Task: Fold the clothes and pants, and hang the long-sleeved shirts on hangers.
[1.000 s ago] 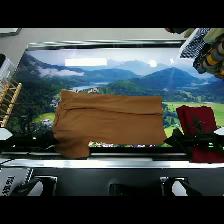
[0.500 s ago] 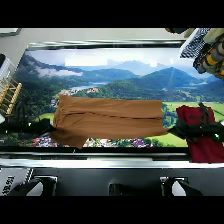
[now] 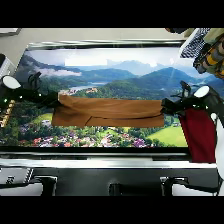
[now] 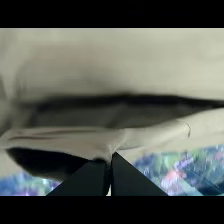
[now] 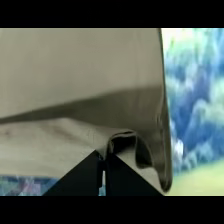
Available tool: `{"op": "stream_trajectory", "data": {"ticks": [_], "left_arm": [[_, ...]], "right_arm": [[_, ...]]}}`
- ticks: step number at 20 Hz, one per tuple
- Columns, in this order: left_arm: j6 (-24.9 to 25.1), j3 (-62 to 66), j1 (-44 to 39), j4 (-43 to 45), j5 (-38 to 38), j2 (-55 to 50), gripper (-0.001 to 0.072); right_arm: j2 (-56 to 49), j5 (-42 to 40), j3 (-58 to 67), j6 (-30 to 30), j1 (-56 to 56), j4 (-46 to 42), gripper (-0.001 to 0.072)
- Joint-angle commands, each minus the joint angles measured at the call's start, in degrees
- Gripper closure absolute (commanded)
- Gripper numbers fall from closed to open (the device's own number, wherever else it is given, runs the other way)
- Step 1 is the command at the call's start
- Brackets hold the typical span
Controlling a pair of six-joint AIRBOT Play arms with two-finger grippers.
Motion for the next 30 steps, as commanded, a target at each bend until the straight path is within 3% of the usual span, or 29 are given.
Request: {"op": "stream_trajectory", "data": {"ticks": [1, 11, 12, 13, 14, 15, 17, 19, 22, 23, 30], "left_arm": [[0.0, 9.1, -0.1, 0.0, -1.5, -8.1, 0.0695], [-2.1, 17.2, -0.5, -0.9, -1.7, -17.4, 0.0693], [-2.1, 17.2, -0.5, -0.9, -1.7, -18.3, 0.0688], [-2.1, 17.2, -0.3, -0.9, -1.5, -19.0, 0.0635], [-2.1, 17.2, -0.2, -0.9, -1.3, -19.2, 0.0496], [-2.1, 17.5, 0.1, -0.9, -1.2, -19.1, 0.0431], [-2.2, 19.5, 0.9, -0.8, -2.2, -18.7, 0.0431], [-2.1, 22.1, 1.2, -0.8, -3.3, -18.2, 0.043], [-2.1, 25.2, 1.0, -0.8, -3.5, -18.0, 0.043], [-2.2, 25.7, 1.0, -0.8, -3.5, -18.0, 0.043], [-2.2, 25.9, 1.0, -0.8, -5.9, -17.9, 0.043]], "right_arm": [[-5.5, -1.3, 5.7, 2.0, 1.0, -1.5, 0.0678], [-8.2, -6.9, 6.7, 3.3, 1.0, -0.7, 0.0675], [-9.0, -6.7, 6.7, 3.3, 1.0, -0.7, 0.0652], [-9.4, -6.5, 6.7, 3.5, 1.0, -0.7, 0.0525], [-9.3, -5.3, 6.9, 4.4, 0.6, -0.8, 0.0342], [-9.0, -2.9, 7.8, 6.1, -0.5, -0.8, 0.028], [-7.8, 2.0, 10.0, 6.9, -4.3, 0.1, 0.0154], [-8.2, 4.9, 10.5, 5.1, -9.4, 4.9, 0.0153], [-11.9, 9.0, 10.5, 0.3, -13.8, 15.9, 0.0088], [-13.5, 9.8, 10.5, -0.6, -13.8, 16.9, 0.0054], [-19.7, 8.5, 10.5, -3.8, -13.2, 23.3, 0.0055]]}}
